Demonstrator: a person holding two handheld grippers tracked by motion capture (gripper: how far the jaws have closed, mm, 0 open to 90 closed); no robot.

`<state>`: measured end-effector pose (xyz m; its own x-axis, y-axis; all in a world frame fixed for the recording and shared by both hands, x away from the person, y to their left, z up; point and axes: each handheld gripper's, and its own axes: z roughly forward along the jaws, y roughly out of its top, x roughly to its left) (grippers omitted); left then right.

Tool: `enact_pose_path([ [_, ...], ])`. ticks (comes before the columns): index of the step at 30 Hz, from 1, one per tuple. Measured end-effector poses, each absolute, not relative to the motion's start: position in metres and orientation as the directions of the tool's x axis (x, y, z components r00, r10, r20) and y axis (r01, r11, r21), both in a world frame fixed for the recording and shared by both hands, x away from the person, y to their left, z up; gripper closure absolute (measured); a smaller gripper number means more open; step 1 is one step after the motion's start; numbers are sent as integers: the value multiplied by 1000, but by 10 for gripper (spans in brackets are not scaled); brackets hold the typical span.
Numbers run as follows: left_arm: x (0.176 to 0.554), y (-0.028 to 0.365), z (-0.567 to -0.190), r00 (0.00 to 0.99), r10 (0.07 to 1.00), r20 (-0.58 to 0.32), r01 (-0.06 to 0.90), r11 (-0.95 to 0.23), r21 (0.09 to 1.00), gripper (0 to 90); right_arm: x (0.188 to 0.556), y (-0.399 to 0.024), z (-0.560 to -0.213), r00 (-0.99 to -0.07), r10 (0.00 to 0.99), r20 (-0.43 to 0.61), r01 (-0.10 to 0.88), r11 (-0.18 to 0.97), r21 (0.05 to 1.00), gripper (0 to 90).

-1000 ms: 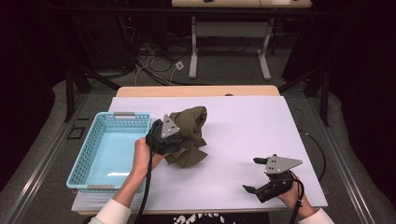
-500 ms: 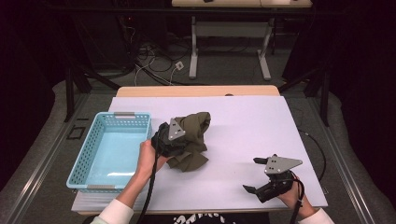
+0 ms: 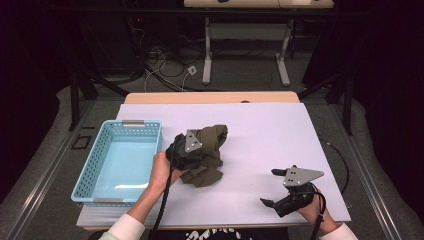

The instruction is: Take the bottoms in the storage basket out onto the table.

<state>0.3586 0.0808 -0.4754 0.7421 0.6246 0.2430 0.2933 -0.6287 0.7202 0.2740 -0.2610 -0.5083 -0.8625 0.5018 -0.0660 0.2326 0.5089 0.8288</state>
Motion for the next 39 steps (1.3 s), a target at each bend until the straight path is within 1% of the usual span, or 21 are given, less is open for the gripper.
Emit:
enact_pose_path([
  [4,359,79,-477,744,624,240,295,-628,720,477,274,-261,-508,-863,501,-66,233,510,828,21],
  [9,360,79,-479,748,624,228,300,-624,721,515,274,-261,-509,-863,502,-64,236,511,827,21],
  [16,361,77,-481,753,618,224,301,-628,718,501,274,-261,-509,-862,502,-64,237,512,825,21],
  [21,361,74,-484,748,626,221,313,-626,714,436,274,-260,-509,-863,501,-63,238,514,824,21],
  [27,363,74,-485,745,632,213,328,-626,708,282,274,-261,-509,-862,502,-62,240,513,824,21],
  [31,363,75,-484,749,630,204,335,-626,704,222,274,-261,-509,-863,502,-62,239,513,824,21],
  [33,362,76,-484,748,633,200,338,-622,707,174,274,-261,-509,-863,502,-62,239,512,825,21],
  [39,358,82,-481,745,638,195,332,-608,721,103,274,-261,-509,-863,501,-64,236,512,826,21],
])
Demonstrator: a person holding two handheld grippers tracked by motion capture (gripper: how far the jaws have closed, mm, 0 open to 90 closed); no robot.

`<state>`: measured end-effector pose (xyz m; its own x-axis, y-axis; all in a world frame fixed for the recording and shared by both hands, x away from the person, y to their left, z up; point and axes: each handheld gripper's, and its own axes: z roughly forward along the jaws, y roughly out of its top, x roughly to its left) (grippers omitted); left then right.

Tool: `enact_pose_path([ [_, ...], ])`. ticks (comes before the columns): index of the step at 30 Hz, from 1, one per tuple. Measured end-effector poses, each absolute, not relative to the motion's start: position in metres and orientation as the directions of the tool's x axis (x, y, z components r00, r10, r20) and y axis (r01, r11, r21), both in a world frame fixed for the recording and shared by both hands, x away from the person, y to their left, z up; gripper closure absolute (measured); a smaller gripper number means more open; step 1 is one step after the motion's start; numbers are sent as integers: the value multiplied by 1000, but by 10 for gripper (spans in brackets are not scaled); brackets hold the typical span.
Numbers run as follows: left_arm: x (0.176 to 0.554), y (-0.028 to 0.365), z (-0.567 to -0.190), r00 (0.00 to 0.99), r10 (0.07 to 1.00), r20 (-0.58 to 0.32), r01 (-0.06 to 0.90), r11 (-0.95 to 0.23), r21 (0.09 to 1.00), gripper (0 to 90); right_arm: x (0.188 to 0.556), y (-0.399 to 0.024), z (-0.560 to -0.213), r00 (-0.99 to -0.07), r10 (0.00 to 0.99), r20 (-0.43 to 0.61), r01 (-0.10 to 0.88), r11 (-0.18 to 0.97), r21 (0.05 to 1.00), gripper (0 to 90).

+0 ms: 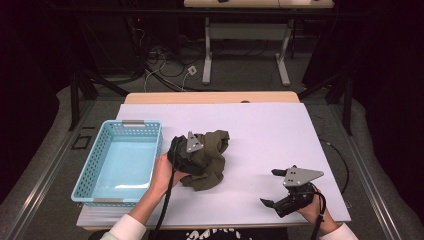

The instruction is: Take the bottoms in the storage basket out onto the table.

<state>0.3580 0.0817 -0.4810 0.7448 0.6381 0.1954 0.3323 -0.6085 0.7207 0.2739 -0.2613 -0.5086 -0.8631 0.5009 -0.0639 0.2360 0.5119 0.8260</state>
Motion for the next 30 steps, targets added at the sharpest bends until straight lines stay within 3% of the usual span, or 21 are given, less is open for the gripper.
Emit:
enact_pose_path([
  [10,349,96,-474,729,659,185,335,-580,742,21,274,-262,-509,-862,503,-64,238,511,826,21],
  [30,331,119,-460,715,678,170,332,-543,771,0,274,-262,-508,-863,502,-62,238,511,826,21],
])
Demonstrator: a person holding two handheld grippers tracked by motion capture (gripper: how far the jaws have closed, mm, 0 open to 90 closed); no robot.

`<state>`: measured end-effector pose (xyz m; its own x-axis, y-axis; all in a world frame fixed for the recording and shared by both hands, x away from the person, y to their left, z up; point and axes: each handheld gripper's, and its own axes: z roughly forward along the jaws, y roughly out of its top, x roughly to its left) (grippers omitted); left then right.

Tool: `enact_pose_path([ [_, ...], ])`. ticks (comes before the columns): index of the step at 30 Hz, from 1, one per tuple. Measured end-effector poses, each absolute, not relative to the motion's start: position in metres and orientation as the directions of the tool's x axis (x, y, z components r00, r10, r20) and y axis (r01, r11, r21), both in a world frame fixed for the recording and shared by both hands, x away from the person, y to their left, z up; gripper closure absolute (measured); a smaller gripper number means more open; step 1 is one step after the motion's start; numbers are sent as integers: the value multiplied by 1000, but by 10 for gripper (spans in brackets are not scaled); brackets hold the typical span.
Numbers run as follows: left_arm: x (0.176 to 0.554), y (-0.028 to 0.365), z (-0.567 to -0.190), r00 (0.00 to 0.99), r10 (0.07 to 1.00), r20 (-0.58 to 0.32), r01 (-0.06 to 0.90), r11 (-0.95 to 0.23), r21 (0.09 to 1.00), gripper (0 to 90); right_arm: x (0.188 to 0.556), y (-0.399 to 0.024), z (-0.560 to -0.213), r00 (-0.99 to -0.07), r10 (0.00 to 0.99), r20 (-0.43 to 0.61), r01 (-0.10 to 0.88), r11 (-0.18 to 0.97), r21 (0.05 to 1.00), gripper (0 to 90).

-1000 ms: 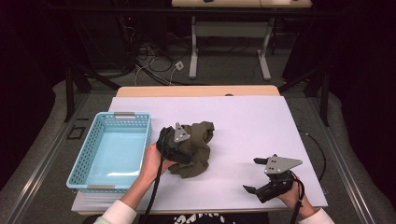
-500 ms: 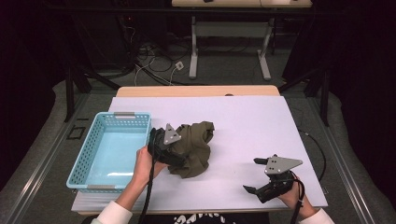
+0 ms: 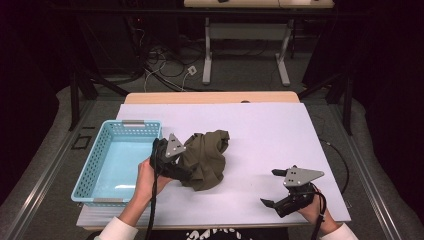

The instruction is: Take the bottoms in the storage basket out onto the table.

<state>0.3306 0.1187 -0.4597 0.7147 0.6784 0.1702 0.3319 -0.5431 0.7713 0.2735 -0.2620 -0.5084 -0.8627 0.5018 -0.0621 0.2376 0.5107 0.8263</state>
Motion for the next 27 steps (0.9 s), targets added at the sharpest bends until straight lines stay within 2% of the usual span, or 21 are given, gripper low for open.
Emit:
enact_pose_path([
  [27,305,151,-457,668,724,172,347,-507,789,0,273,-261,-508,-863,502,-64,236,511,827,21],
])
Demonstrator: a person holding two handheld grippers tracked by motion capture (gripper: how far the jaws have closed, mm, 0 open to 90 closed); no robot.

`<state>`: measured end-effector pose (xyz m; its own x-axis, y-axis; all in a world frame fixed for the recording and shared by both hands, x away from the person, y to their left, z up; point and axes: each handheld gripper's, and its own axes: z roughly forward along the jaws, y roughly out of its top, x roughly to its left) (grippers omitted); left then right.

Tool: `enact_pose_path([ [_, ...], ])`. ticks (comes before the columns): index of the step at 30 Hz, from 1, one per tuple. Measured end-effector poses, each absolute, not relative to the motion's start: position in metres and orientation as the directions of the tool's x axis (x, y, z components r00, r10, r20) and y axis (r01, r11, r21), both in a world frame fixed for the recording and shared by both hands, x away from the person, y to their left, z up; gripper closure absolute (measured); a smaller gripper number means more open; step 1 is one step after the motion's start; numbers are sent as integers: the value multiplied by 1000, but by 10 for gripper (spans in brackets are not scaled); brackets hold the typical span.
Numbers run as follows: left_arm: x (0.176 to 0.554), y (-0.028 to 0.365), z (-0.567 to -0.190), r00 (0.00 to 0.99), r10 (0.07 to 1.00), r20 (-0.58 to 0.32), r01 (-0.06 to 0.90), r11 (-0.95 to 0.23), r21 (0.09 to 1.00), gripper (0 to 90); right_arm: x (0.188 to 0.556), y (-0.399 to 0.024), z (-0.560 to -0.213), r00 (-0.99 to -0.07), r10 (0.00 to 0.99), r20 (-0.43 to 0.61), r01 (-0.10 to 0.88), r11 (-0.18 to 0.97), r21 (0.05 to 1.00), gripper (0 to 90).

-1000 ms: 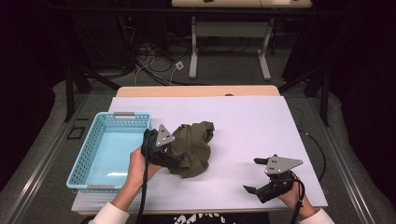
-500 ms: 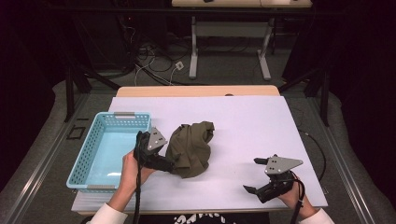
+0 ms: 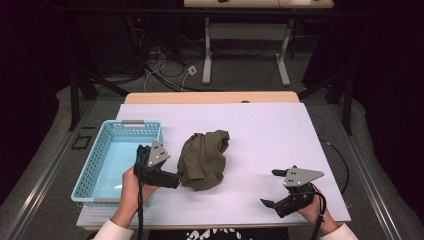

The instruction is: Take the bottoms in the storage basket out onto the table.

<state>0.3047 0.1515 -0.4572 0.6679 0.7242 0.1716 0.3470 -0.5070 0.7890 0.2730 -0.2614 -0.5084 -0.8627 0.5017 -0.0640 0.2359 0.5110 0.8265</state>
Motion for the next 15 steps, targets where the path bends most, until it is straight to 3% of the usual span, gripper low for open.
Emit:
enact_pose_path([
  [15,292,165,-462,646,746,161,364,-486,794,0,273,-261,-508,-863,502,-64,236,512,826,21],
])
